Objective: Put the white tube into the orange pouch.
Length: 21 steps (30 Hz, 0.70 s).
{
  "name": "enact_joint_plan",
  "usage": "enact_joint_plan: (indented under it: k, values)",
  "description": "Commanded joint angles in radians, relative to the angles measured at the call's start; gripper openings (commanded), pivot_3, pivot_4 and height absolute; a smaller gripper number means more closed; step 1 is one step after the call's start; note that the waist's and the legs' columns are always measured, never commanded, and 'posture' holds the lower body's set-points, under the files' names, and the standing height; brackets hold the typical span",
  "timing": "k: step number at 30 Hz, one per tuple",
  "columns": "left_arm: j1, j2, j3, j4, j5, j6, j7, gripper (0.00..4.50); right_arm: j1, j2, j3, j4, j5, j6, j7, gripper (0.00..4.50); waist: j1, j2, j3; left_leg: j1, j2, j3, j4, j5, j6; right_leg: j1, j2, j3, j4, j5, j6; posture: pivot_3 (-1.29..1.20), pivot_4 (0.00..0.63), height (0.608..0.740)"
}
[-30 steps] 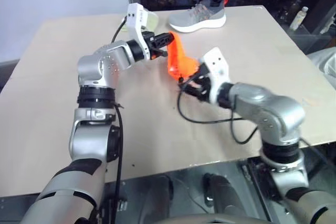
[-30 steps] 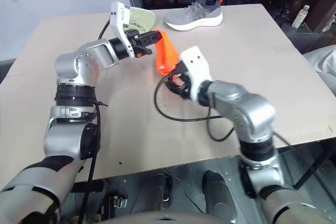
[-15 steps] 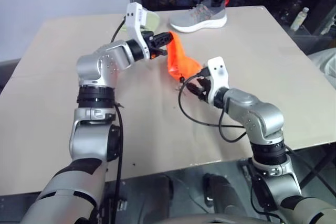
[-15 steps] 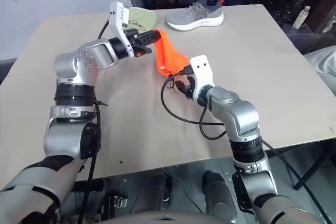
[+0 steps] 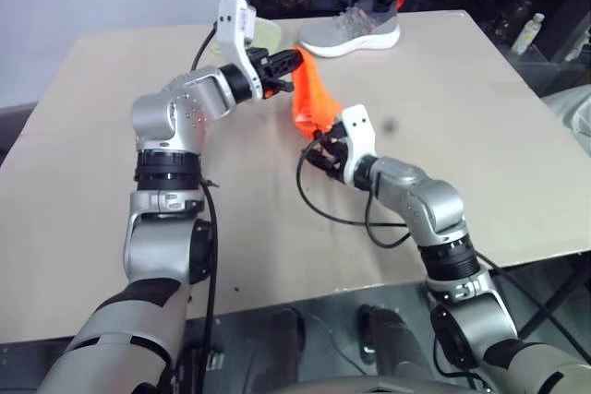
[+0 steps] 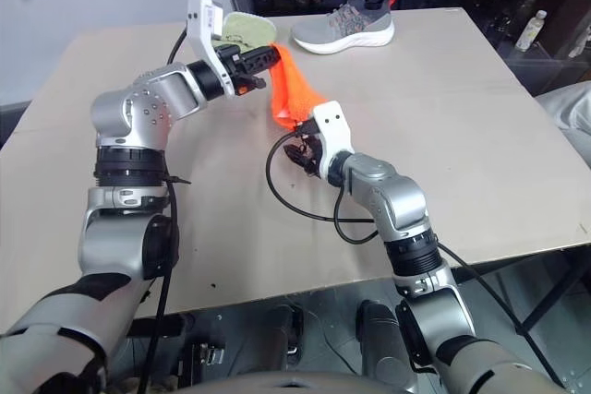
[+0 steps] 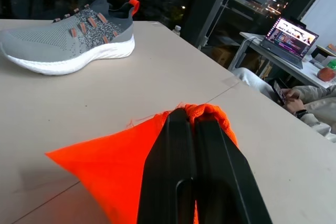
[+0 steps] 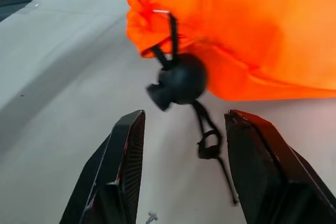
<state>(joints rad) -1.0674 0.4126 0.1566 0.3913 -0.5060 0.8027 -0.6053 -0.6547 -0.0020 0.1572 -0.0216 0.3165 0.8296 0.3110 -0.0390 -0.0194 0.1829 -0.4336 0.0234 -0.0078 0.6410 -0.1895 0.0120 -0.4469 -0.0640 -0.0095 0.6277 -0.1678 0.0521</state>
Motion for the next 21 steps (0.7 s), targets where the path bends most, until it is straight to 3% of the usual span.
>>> enact_joint_plan:
  k: [1,3,4,11,15,21]
  values:
    - [-0.015,0.007,0.028,-0.08,-0.022,0.0,0.005,0.0,-0.021,0.005,-0.016,-0.011,0.001,-0.047,0.011,1.17,0.0,0.0,0.0,0.0,0.0,0.0,0.0,0.0,0.0,0.0,0.0,0.0,0.0,0.0,0.0,0.0,0.15,0.74]
    - [-0.007,0.011,0.031,-0.088,-0.022,0.0,0.007,0.0,-0.014,-0.008,-0.034,-0.044,0.02,-0.04,0.022,0.18,0.0,0.0,0.0,0.0,0.0,0.0,0.0,0.0,0.0,0.0,0.0,0.0,0.0,0.0,0.0,0.0,0.15,0.74]
    - [0.0,0.012,0.034,-0.096,-0.023,0.003,0.011,0.0,-0.005,-0.02,-0.04,-0.072,0.031,-0.027,0.03,0.04,0.0,0.0,0.0,0.0,0.0,0.0,0.0,0.0,0.0,0.0,0.0,0.0,0.0,0.0,0.0,0.0,0.15,0.74]
    - [0.05,0.003,0.067,-0.157,-0.044,0.022,0.045,0.0,0.047,-0.182,-0.075,-0.29,0.136,0.109,0.124,0.04,0.002,0.0,0.0,0.0,0.0,0.0,0.0,0.0,0.0,0.0,0.0,0.0,0.0,0.0,-0.001,0.0,0.15,0.74]
    - [0.105,0.021,0.089,-0.212,-0.066,0.042,0.055,0.0,0.024,-0.352,-0.152,-0.422,0.256,0.259,0.21,0.04,0.003,0.0,0.0,0.0,0.0,0.0,0.0,0.0,0.0,0.0,0.0,0.0,0.0,0.0,0.0,0.0,0.15,0.74]
    - [0.35,0.073,-0.004,-0.518,-0.119,0.088,-0.044,0.0,-0.074,-0.622,-0.213,-0.461,0.373,0.437,0.323,0.04,0.0,0.0,0.0,0.001,0.0,0.001,0.0,0.0,0.0,0.0,0.0,0.001,0.0,0.0,0.0,0.0,0.15,0.74]
